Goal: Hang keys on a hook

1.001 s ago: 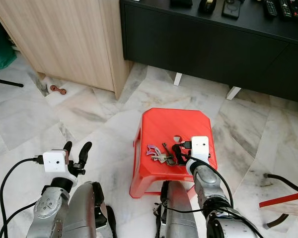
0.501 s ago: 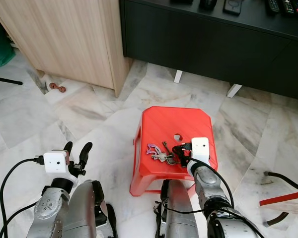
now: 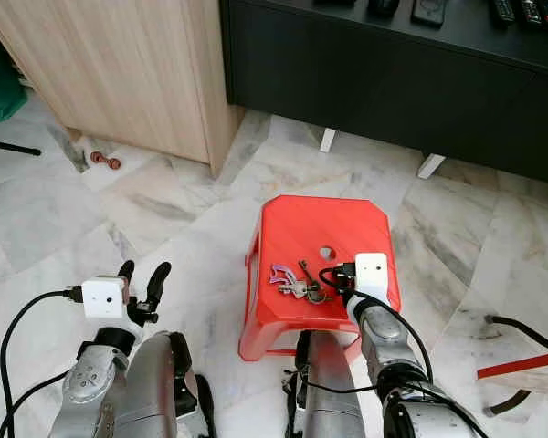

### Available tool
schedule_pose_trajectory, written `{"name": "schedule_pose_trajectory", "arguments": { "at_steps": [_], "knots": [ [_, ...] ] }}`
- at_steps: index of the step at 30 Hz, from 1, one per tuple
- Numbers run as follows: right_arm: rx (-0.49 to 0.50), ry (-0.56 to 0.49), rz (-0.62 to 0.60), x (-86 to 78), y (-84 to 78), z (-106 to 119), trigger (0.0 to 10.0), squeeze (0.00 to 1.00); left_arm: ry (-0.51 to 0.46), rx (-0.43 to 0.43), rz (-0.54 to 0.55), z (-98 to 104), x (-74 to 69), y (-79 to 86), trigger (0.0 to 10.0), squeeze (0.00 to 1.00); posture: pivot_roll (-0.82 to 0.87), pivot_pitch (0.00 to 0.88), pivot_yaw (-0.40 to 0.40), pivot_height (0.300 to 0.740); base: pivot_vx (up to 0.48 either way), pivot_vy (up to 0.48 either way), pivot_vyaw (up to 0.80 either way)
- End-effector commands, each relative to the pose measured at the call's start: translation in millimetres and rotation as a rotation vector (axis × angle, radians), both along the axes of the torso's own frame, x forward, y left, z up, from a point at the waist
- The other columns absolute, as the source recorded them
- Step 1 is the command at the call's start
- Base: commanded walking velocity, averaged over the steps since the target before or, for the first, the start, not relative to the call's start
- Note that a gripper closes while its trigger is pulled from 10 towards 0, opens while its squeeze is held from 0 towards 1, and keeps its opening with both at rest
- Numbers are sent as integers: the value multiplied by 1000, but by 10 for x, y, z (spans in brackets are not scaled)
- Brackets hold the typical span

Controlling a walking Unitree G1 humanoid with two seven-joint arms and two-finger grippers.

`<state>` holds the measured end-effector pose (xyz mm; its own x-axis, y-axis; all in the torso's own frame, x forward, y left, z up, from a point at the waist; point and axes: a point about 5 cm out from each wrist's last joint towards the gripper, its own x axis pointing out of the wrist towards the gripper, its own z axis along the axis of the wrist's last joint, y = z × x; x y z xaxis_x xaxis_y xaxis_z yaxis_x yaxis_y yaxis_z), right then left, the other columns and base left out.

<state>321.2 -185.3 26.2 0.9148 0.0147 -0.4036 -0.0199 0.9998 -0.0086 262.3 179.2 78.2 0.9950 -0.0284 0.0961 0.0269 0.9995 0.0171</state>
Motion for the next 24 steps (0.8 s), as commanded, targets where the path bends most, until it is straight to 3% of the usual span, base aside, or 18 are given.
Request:
{"name": "schedule_pose_trajectory", "arguments": {
  "at_steps": [1,11,20,24],
  "knots": [
    [-5,87,-25,-150,-67,-175,1451,0,27,6,-7,-56,-30,-11,10000,0,33,302,-80,591,0,0,0],
    [-5,84,-24,-134,-56,-161,1333,0,29,10,-8,-62,-8,-15,10000,0,33,291,-81,591,0,0,0],
    [5,73,-14,-114,-9,-145,0,0,27,12,-5,-56,32,-9,10000,0,34,276,-81,591,0,0,0],
    [17,63,-17,-102,3,-132,0,0,27,12,-3,-56,47,-3,10000,0,34,270,-81,591,0,0,0]
  ]
}}
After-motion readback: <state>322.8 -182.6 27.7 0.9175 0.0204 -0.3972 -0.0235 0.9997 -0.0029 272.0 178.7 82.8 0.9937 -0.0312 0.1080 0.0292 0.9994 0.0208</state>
